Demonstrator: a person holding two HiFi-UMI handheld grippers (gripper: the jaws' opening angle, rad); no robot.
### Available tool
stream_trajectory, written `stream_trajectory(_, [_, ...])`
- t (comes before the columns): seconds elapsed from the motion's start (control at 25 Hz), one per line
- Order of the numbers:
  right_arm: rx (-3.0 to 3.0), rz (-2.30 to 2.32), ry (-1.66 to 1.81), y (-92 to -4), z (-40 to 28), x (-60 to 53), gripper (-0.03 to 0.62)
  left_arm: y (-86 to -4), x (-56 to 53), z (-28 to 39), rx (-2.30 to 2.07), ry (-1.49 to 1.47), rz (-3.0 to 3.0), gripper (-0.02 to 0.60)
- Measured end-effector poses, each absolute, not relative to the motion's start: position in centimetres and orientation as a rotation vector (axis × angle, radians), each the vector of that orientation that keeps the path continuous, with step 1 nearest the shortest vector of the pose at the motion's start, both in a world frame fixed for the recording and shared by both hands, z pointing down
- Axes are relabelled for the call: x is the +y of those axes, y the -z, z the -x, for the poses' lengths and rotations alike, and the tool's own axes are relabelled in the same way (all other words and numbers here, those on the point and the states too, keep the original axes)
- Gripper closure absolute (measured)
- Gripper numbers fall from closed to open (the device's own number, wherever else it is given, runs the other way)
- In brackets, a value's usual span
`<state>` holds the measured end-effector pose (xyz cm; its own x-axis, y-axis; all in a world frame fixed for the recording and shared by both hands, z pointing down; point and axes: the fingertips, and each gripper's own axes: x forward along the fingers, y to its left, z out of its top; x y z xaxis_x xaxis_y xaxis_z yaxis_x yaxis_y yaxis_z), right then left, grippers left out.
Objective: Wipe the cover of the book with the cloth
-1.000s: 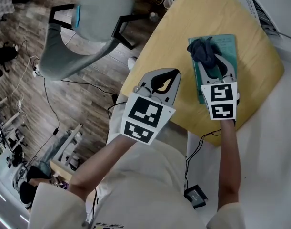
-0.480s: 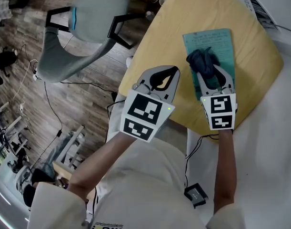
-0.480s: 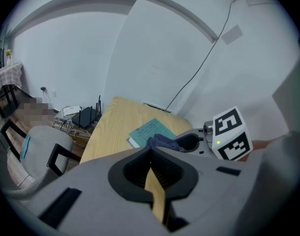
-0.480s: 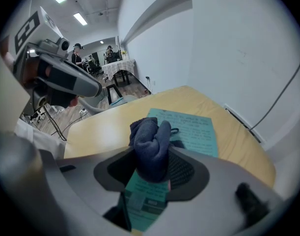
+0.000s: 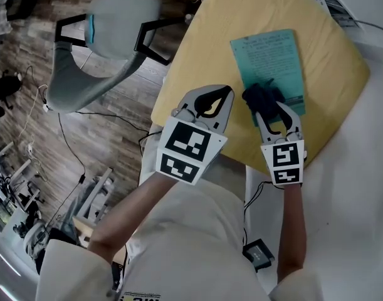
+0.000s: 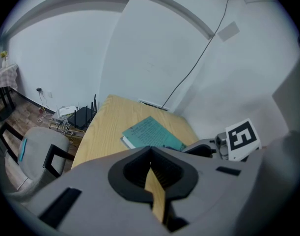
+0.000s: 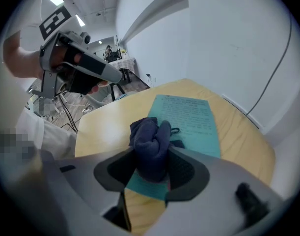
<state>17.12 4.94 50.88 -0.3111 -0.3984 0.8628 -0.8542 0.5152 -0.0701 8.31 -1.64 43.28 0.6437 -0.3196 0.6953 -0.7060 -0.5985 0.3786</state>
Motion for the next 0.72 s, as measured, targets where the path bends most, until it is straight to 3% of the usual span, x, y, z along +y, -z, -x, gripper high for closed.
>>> stream_trajectory(0.72, [-1.881,-0.943,-0.744,-50.9,-17.4,11.8,0.405,-44.2,-1.0,-11.0,-0.748,-0.782,-2.221,0.571])
